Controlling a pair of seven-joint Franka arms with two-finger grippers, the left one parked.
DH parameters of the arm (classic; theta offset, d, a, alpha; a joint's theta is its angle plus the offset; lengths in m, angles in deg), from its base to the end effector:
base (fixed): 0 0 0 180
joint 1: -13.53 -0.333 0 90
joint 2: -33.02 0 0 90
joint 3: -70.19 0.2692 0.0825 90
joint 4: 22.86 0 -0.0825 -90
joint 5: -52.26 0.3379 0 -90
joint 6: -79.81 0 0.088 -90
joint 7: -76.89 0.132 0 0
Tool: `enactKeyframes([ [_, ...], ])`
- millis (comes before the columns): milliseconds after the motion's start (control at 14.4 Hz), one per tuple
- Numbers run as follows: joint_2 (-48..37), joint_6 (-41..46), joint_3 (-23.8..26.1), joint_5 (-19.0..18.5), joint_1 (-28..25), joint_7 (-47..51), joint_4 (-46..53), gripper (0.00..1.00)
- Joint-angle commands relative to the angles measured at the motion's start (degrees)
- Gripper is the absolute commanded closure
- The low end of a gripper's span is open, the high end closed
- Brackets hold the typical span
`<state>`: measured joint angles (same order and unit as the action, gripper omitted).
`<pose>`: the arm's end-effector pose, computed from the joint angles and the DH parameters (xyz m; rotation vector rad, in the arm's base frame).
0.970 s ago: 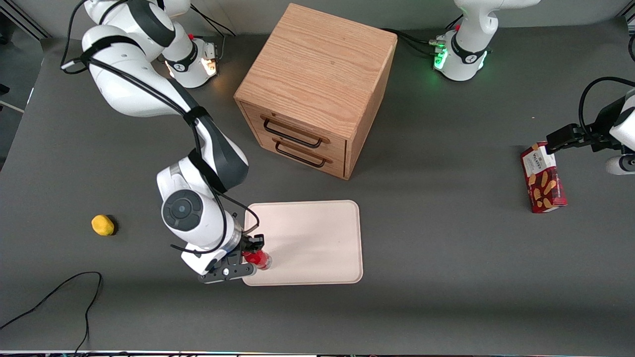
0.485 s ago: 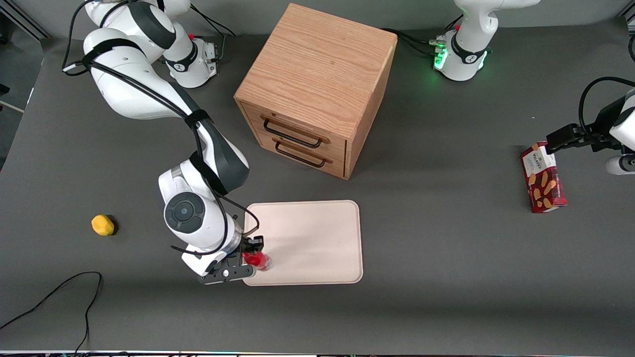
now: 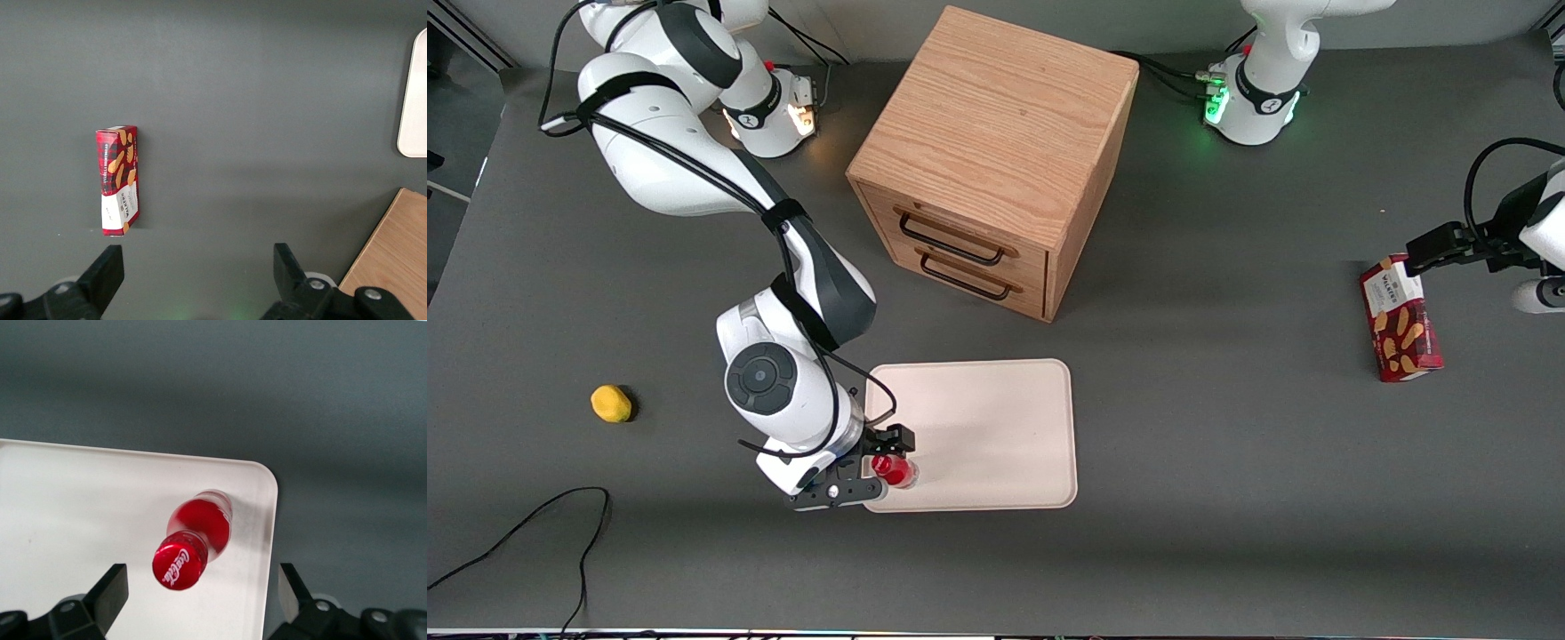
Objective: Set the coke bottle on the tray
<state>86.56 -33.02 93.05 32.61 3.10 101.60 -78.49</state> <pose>0.6549 0.2789 0.2928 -3.0889 -0.1466 -0.1710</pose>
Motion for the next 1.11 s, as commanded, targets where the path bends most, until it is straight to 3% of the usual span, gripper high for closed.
enactKeyframes([
  [0, -2.1, -0.3, 0.7, -1.2, 0.6, 2.8, -1.1, 0.0],
  [139, -7.5, 0.9, 0.9, -0.7, 2.8, 2.9, -5.4, 0.0],
  [347, -22.2, 0.8, -0.1, 9.0, 6.5, 1.8, -20.5, 0.0],
  [554, -35.5, 1.0, -6.2, 17.8, 6.6, 1.0, -32.4, 0.0],
  [693, -43.7, 1.0, -9.6, 21.5, 6.6, -2.5, -40.7, 0.0],
  [1040, -60.7, 7.2, -15.3, 22.5, 6.5, -5.3, -53.0, 0.0],
])
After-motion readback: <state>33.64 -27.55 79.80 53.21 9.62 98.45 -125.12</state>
